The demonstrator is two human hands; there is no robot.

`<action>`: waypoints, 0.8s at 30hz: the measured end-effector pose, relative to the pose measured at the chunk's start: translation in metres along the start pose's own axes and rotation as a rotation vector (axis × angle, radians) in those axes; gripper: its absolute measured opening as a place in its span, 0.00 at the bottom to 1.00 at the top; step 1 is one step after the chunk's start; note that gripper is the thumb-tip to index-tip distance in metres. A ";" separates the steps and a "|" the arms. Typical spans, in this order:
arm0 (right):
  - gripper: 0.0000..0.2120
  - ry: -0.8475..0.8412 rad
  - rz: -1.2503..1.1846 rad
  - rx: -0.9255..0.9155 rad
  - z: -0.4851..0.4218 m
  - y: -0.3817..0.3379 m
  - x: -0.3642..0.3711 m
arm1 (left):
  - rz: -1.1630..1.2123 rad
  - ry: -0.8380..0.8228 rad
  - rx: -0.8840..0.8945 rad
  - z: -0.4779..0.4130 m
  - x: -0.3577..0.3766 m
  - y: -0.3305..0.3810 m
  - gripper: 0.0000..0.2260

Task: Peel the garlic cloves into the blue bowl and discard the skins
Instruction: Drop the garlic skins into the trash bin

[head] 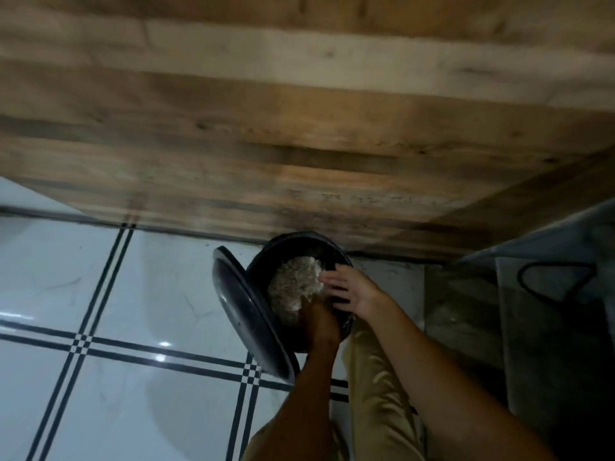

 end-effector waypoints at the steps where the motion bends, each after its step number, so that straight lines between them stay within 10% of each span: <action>1: 0.18 0.048 0.001 -0.070 0.020 -0.007 -0.005 | -0.087 -0.089 0.120 0.014 -0.004 0.035 0.17; 8: 0.13 0.290 -0.257 -0.430 0.225 -0.029 -0.085 | -0.128 -0.168 0.313 0.100 -0.059 0.217 0.07; 16: 0.07 0.572 -0.440 -0.844 0.476 0.041 -0.216 | -0.179 -0.672 0.744 0.327 0.042 0.385 0.14; 24: 0.08 1.256 -0.594 -0.867 0.630 0.375 -0.298 | -0.126 -1.223 0.900 0.675 0.156 0.264 0.12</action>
Point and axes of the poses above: each hand's wrist, its own z-axis away from the middle knuckle, its own x-axis out of the palm, y = z × x, the point moved 10 cm from there along -z, towards the middle knuckle, and after that the axes turned 4 degrees about x, right-handed, at the moved point
